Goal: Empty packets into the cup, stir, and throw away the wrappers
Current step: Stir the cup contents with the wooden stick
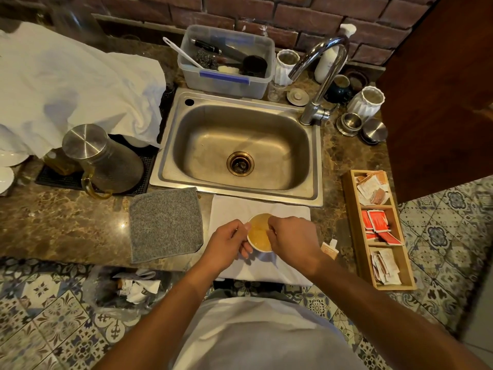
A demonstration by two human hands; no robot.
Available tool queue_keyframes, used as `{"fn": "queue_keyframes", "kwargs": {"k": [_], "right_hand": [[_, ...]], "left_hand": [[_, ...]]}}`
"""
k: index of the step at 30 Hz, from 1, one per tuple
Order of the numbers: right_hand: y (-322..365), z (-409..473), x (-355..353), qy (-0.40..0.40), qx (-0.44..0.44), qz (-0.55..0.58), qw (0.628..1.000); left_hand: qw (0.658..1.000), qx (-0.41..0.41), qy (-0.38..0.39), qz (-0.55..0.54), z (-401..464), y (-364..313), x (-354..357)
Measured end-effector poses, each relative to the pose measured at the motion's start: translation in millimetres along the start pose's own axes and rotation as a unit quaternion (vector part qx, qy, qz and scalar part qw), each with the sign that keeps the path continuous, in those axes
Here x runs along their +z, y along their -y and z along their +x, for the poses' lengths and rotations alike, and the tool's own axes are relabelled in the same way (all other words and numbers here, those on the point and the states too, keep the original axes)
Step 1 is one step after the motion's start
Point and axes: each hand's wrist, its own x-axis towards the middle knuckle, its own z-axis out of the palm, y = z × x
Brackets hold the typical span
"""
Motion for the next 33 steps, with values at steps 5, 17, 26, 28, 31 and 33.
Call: {"fn": "queue_keyframes", "kwargs": {"k": [5, 17, 26, 28, 31, 33], "right_hand": [[4.3, 0.8, -4.6, 0.049, 0.035, 0.029, 0.998], [-58.3, -11.4, -48.4, 0.013, 0.125, 0.391, 0.912], [-74.3, -38.0, -22.3, 0.042, 0.222, 0.479, 0.848], [-79.1, -41.6, -16.7, 0.045, 0.244, 0.48, 0.842], [-91.4, -51.7, -10.9, 0.051, 0.269, 0.521, 0.808], [-96.9, -59.1, -11.9, 0.04, 0.285, 0.546, 0.787]], "left_hand": [[1.0, 0.009, 0.004, -0.005, -0.4, -0.5, -0.3], [1.0, -0.006, 0.016, -0.009, 1.4, -3.8, -5.0], [1.0, -0.01, 0.018, 0.009, 1.6, -3.9, -4.7], [1.0, -0.009, 0.019, 0.013, 1.1, -4.4, -4.5], [1.0, -0.012, 0.02, 0.006, 2.1, -2.2, -7.1], [1.0, -0.012, 0.016, 0.001, 3.2, -1.3, -8.5]]}}
